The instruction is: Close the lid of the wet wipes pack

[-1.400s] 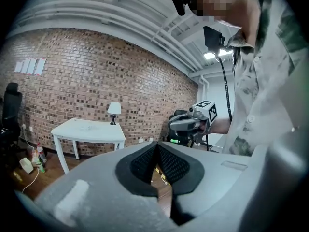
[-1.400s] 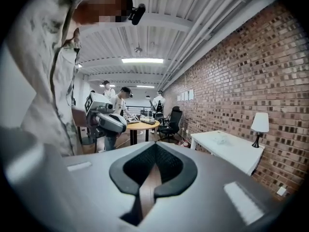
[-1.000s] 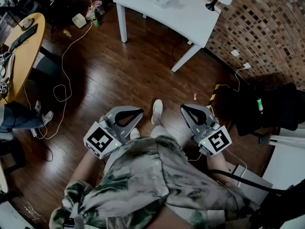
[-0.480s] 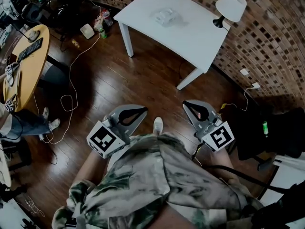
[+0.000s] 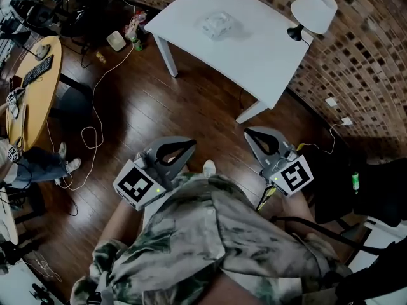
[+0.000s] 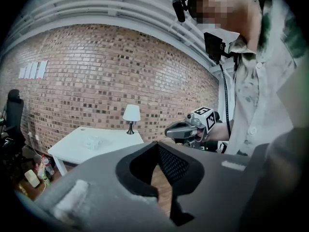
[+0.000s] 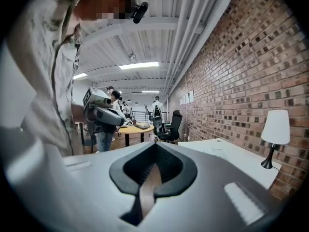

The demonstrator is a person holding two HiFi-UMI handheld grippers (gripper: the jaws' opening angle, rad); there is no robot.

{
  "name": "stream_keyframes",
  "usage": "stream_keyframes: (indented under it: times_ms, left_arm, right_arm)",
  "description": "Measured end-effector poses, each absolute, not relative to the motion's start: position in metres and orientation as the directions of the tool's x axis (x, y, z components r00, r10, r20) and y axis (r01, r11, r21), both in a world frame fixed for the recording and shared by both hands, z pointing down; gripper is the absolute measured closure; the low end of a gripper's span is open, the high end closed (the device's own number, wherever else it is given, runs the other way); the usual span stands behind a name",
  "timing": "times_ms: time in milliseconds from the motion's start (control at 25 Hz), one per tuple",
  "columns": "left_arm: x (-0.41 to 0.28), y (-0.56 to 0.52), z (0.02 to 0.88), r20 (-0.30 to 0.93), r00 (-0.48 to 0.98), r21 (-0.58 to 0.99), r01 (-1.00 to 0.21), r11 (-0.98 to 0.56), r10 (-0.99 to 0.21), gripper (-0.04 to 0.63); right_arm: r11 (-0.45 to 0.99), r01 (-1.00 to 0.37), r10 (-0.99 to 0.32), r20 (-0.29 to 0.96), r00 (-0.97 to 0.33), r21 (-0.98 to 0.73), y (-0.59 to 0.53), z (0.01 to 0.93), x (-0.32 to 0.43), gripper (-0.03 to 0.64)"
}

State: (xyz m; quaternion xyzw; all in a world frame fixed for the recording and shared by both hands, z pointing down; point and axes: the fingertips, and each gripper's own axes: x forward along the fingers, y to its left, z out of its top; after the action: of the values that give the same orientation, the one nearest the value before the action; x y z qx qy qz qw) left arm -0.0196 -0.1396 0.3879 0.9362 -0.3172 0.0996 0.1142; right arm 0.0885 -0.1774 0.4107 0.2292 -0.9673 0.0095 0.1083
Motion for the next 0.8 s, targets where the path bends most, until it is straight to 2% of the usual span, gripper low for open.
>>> stream_keyframes:
  times_ms: [280, 800]
  left_arm:
    - [-0.037, -0.189, 0.400, 0.254, 0.789, 0.172, -0.606, -0.777, -0.559, 0.595]
    - [-0.088, -0.331, 0.392, 0.204, 0.855, 0.159, -0.510, -0.845, -0.477, 0.595]
  right_arm:
    - [0.886, -0.462, -0.455, 0.247, -0.856, 0.031, -0.222, 0.423, 0.078, 0.615]
    - [0.815, -0.575, -0.567, 0.307, -0.765, 0.073, -0.366, 0.448, 0.043, 0.615]
